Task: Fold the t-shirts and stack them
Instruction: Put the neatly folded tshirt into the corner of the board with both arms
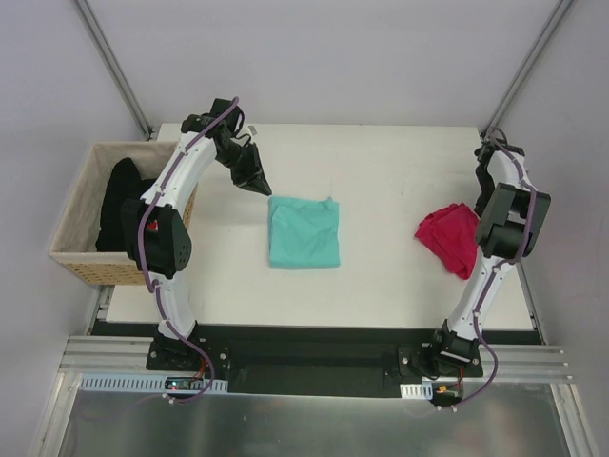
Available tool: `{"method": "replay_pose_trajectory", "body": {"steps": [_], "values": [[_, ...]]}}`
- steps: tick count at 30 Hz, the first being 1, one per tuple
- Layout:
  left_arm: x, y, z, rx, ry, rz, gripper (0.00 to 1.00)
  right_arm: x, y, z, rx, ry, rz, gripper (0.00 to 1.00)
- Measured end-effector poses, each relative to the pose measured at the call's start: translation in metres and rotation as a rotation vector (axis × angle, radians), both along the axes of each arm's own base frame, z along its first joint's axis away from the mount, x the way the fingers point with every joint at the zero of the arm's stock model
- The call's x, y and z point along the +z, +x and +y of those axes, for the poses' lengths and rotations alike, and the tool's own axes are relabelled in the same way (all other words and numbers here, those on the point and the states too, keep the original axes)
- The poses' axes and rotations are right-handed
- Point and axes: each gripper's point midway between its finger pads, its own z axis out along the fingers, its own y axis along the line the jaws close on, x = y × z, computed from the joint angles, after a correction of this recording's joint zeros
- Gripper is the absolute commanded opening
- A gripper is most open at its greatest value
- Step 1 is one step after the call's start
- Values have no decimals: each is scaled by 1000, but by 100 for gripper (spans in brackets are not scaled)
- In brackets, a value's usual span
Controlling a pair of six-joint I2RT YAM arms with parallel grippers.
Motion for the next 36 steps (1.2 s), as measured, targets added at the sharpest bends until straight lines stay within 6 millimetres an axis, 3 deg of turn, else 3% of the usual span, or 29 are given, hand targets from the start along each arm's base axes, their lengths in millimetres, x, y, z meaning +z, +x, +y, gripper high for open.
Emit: {"method": "replay_pose_trajectory", "body": {"steps": [2, 5, 7, 19, 28, 36], "values": [[0, 0, 0, 0, 0, 0, 8, -2, -7, -8, -23, -1, 8, 33], [0, 0, 0, -1, -1, 0, 8, -6, -17, -14, -43, 0, 32, 8], [0, 0, 0, -2, -2, 0, 8, -8, -20, -13, -46, -2, 43, 1], [1, -1, -1, -6, -9, -2, 9, -15, -48, -5, -62, -8, 107, 1], [10, -3, -3, -15, -28, -17, 9, -5, -69, 4, -75, -9, 112, 1], [20, -14, -1, -18, -34, -38, 8, -10, -71, 30, -7, -6, 145, 1]]}}
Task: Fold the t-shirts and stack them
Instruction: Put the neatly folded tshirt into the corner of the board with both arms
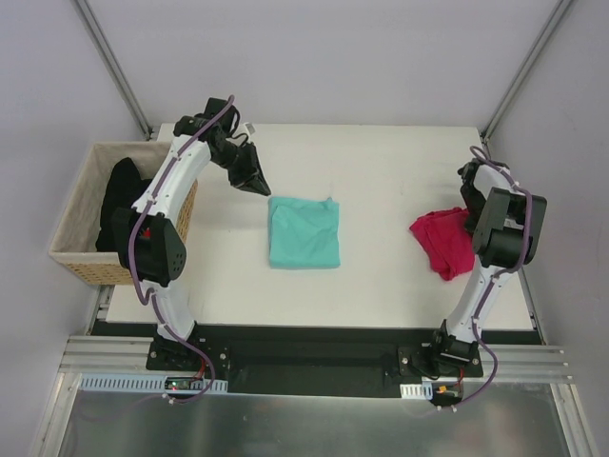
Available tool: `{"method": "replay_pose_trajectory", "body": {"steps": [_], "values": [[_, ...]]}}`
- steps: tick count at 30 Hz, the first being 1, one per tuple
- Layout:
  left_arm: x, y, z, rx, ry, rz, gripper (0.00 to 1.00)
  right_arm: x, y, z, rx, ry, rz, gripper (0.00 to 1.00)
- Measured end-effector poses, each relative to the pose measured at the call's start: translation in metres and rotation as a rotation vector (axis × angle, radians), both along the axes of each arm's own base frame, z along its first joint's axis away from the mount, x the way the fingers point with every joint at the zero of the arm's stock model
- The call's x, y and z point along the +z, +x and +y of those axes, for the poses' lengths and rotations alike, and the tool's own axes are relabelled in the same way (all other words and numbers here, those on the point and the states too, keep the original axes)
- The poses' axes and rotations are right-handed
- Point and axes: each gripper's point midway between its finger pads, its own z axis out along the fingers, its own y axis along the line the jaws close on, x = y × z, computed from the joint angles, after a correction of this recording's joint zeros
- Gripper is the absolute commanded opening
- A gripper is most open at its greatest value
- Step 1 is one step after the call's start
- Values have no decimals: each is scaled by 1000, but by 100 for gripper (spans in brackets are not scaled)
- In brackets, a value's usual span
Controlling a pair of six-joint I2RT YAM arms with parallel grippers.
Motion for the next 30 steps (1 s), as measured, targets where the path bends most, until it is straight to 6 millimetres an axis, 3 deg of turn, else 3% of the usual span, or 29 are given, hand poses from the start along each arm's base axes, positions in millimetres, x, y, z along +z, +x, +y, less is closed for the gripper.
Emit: {"method": "replay_pose_trajectory", "body": {"steps": [5, 13, 30], "values": [[-2, -11, 5, 1, 15, 8, 8, -9, -4, 25, 68, 7, 47, 1], [0, -25, 15, 10, 45, -11, 8, -9, -1, 44, 119, 7, 56, 1], [-9, -36, 27, 36, 79, -7, 8, -1, 25, 118, 287, 39, 23, 1]]}}
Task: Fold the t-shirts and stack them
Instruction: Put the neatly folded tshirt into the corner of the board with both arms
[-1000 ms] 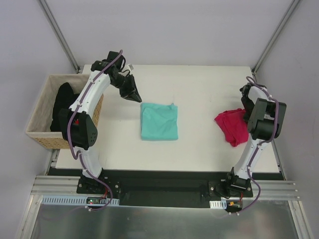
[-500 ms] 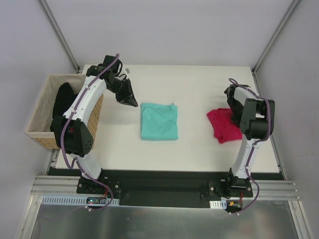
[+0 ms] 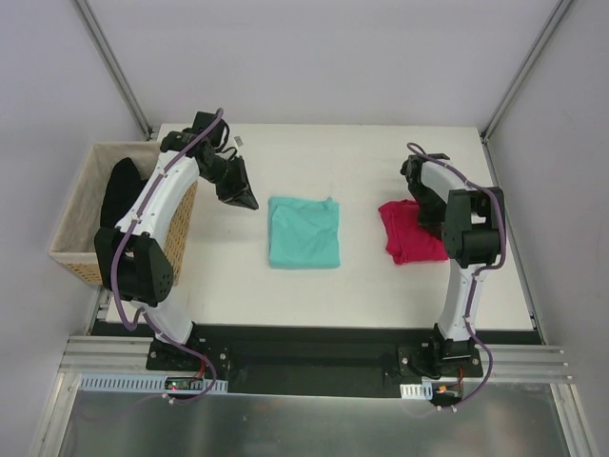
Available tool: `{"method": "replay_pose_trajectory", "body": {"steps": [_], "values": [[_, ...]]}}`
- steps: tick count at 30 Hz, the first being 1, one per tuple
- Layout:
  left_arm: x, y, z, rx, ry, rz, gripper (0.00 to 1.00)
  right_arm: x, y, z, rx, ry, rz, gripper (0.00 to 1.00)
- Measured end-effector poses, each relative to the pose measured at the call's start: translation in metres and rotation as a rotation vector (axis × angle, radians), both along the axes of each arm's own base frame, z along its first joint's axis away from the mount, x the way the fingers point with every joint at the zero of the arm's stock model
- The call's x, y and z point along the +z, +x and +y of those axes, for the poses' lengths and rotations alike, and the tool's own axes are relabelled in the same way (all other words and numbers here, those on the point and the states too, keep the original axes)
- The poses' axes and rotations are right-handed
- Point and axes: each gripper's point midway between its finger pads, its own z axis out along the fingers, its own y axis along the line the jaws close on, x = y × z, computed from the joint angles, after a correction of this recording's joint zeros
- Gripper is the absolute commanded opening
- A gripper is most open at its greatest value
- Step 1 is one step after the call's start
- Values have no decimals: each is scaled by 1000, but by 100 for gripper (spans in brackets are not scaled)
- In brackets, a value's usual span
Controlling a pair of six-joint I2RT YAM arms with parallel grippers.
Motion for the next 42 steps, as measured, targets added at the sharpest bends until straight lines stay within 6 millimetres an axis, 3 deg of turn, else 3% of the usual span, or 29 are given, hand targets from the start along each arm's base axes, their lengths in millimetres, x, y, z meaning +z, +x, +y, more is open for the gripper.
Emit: {"method": "replay_pose_trajectory", "body": {"steps": [6, 12, 27, 29, 33, 37, 42], "values": [[3, -6, 6, 14, 1, -11, 8, 1, 15, 28, 58, 13, -16, 1], [0, -12, 13, 27, 14, -6, 8, -6, 16, 53, 119, 15, 7, 1], [-5, -16, 20, 43, 27, 3, 8, -9, 15, 75, 160, 17, 23, 1], [-5, -16, 20, 43, 27, 3, 8, -6, 15, 75, 160, 3, 21, 2], [-5, -16, 20, 43, 26, 2, 8, 3, 17, 70, 147, -41, 2, 16], [-6, -14, 20, 41, 26, 2, 8, 16, 25, 68, 141, -65, -32, 19], [-6, -4, 18, 29, 22, -8, 8, 40, 49, 67, 133, -71, -129, 19]]}}
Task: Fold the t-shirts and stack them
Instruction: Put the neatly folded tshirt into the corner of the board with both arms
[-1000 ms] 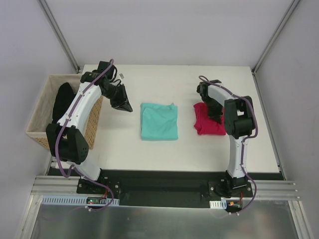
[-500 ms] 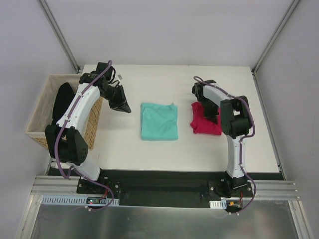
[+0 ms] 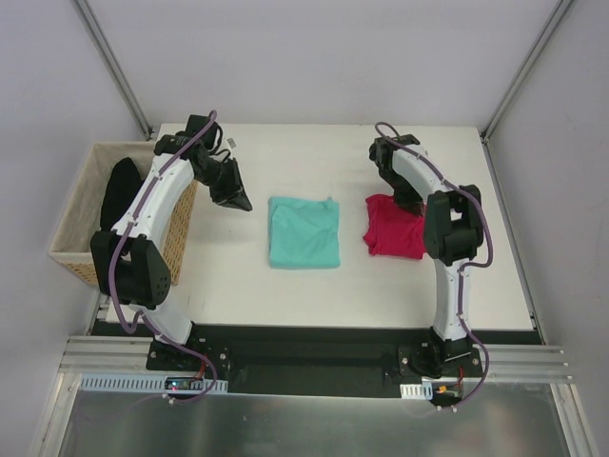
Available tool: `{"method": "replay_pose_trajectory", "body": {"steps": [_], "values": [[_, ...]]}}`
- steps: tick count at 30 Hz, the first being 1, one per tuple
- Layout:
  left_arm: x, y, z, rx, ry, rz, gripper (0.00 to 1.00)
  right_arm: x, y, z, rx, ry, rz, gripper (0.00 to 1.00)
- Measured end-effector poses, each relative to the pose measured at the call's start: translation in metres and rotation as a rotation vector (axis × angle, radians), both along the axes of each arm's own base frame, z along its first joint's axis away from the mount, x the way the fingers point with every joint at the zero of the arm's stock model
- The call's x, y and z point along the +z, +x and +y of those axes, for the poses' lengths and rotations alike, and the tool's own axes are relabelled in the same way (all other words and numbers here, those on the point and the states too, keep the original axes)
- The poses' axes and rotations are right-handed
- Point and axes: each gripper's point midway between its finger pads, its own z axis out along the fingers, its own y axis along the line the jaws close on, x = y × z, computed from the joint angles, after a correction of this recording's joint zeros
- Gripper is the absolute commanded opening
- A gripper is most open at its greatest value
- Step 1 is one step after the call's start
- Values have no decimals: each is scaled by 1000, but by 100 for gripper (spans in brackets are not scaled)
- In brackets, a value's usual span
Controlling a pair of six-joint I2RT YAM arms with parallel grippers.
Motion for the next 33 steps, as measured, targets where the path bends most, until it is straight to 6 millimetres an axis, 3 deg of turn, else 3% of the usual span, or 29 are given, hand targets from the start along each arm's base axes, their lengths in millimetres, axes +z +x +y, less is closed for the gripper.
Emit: {"method": "replay_pose_trajectory", "body": {"steps": [3, 8, 16, 24, 33], "values": [[1, 7, -1, -6, -2, -11, 8, 10, 11, -10, -28, 8, -42, 20], [1, 14, -1, -5, -3, -15, 8, 14, 18, -46, -105, 3, -53, 19], [-2, 22, 7, 17, 1, 6, 8, -20, 28, -91, -192, 3, 19, 18], [-4, 28, 10, 27, 5, 24, 8, -53, 44, -89, -170, 46, 61, 18], [-8, 29, 10, 28, 9, 43, 8, -58, 51, -77, -126, 85, 62, 17]]}}
